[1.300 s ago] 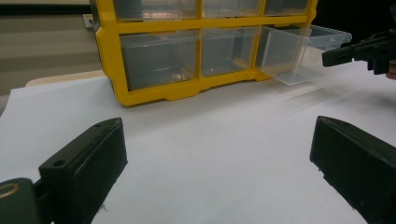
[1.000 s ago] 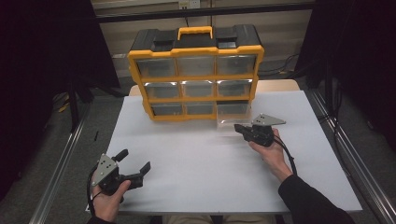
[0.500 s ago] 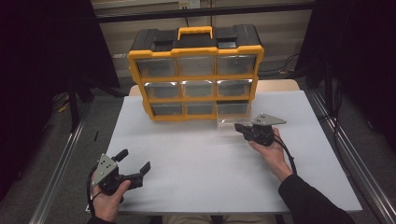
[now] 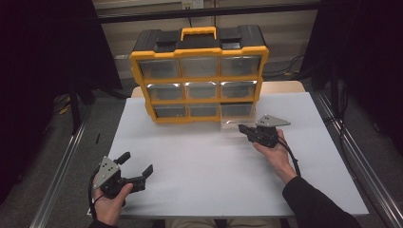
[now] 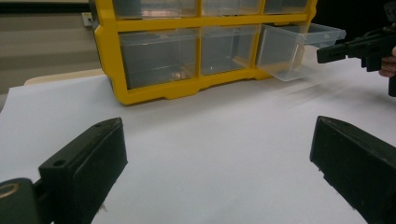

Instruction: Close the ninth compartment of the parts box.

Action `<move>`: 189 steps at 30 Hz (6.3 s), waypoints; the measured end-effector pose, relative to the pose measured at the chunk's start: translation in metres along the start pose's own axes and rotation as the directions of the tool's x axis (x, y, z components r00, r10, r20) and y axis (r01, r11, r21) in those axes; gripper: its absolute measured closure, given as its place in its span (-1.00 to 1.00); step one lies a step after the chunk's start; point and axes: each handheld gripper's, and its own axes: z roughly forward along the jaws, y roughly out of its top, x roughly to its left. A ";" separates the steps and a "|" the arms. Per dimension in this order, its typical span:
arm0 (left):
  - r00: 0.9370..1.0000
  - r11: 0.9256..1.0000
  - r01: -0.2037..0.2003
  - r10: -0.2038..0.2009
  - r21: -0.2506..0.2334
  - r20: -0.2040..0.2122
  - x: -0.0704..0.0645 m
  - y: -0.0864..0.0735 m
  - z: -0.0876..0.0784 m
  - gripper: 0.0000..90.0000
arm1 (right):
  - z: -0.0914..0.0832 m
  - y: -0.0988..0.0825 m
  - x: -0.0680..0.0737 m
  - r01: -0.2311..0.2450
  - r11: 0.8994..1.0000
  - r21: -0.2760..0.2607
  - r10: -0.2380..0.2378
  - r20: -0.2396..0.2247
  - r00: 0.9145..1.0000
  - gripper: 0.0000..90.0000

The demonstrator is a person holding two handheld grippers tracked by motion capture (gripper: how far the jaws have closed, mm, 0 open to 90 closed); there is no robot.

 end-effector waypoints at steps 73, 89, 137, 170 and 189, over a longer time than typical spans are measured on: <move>1.000 1.000 -0.004 0.004 -0.007 0.002 0.000 0.001 -0.001 -0.92 | 0.023 0.000 -0.009 -0.037 0.999 -0.014 0.038 0.056 0.998 1.00; 1.000 1.000 0.000 0.000 -0.006 -0.001 0.001 0.001 -0.001 -0.92 | 0.029 0.001 -0.011 -0.028 0.999 -0.016 0.029 0.065 0.997 1.00; 1.000 1.000 -0.008 0.008 0.003 0.000 0.002 0.000 0.000 -0.93 | 0.048 0.015 -0.031 -0.033 0.999 -0.019 0.035 0.139 0.990 1.00; 1.000 1.000 0.003 -0.003 0.008 0.004 0.004 -0.001 0.004 -0.93 | 0.035 0.019 -0.034 -0.097 0.994 -0.047 0.102 0.122 0.987 0.46; 1.000 1.000 0.010 -0.010 0.002 0.009 0.003 0.000 0.003 -0.93 | 0.005 0.011 -0.025 -0.121 0.992 -0.046 0.125 0.095 0.988 -0.94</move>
